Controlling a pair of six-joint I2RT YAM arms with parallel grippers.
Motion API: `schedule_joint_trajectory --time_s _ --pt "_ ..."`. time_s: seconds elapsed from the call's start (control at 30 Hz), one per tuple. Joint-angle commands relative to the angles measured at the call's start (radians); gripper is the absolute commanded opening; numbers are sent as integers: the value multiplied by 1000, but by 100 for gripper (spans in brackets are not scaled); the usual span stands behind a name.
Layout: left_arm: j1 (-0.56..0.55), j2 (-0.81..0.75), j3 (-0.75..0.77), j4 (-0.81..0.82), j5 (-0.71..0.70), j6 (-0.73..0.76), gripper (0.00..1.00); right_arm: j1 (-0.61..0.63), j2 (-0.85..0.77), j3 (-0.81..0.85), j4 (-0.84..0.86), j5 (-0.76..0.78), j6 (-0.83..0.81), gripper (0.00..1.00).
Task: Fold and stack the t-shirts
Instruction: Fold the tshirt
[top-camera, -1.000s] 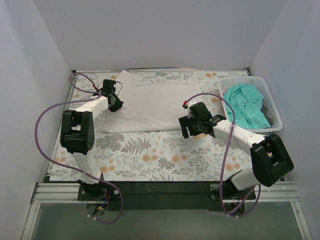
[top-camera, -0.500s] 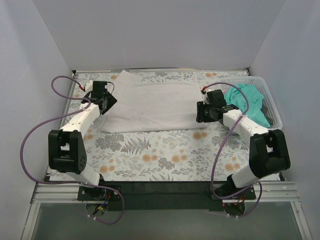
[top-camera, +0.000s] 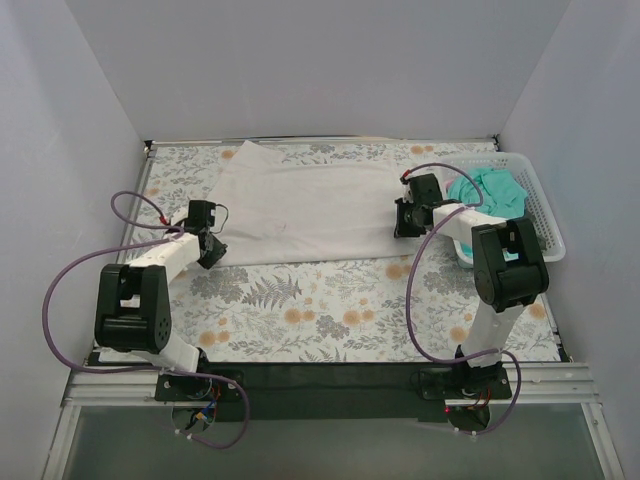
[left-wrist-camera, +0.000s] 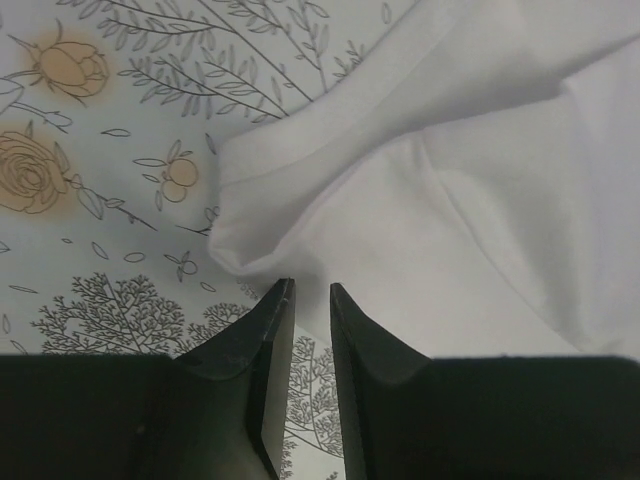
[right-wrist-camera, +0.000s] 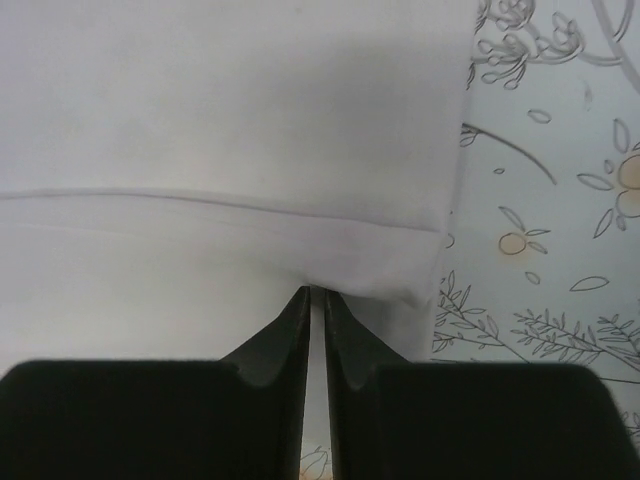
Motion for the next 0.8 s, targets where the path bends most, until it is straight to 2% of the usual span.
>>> schedule_joint_trajectory --time_s 0.0,0.2,0.27,0.37,0.47,0.53,0.67,0.77 --pt "42 10 -29 17 -47 -18 21 -17 25 49 62 11 12 15" --pt "76 12 -32 -19 -55 -19 21 -32 32 43 59 14 6 15" --pt "76 -2 -23 -25 -44 -16 21 -32 5 43 56 -27 4 16" --pt "76 -54 -4 -43 -16 -8 25 -32 -55 31 54 -98 24 19" --pt "76 -114 17 -58 20 -1 33 -29 -115 13 61 -153 55 27" --pt "76 -154 28 -66 42 2 38 -25 -151 -15 70 -195 65 28" --pt "74 -175 45 -68 91 13 40 -20 -199 -70 79 -210 82 29" --pt "74 -136 53 -66 103 25 38 -20 -215 -119 76 -166 75 28"
